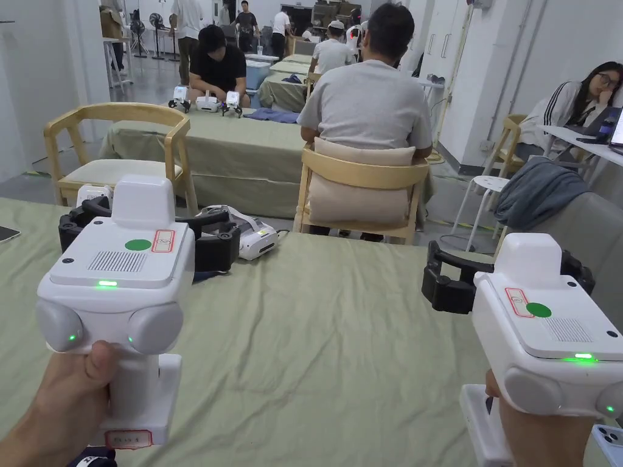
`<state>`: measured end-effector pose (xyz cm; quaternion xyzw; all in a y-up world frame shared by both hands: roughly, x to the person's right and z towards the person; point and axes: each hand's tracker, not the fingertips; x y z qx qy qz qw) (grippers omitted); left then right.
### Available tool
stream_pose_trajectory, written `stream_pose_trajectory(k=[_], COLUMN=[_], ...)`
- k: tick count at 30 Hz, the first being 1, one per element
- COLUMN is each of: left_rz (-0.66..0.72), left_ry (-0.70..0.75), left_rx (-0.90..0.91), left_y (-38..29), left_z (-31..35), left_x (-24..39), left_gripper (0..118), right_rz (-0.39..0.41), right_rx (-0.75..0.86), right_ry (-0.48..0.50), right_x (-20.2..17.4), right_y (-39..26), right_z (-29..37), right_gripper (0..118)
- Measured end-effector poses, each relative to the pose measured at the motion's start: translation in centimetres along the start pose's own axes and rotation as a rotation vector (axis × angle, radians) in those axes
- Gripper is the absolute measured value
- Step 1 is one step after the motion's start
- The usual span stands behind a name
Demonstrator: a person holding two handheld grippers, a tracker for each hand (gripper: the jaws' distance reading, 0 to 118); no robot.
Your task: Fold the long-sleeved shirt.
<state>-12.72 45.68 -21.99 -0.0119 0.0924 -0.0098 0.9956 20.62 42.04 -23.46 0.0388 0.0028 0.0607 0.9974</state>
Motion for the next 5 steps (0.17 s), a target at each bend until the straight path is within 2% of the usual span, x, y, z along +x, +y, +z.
stream_pose_trajectory(k=[5], left_rz=[0.032], left_ry=[-0.017], left_rx=[-0.008], left_y=[0.14], left_z=[-0.07], left_x=[-0.49], left_gripper=[111], right_rz=[-0.002], right_rx=[0.004], right_ry=[0.002], right_x=[-0.30], right_y=[0.45], right_z=[0.36], right_gripper=[118])
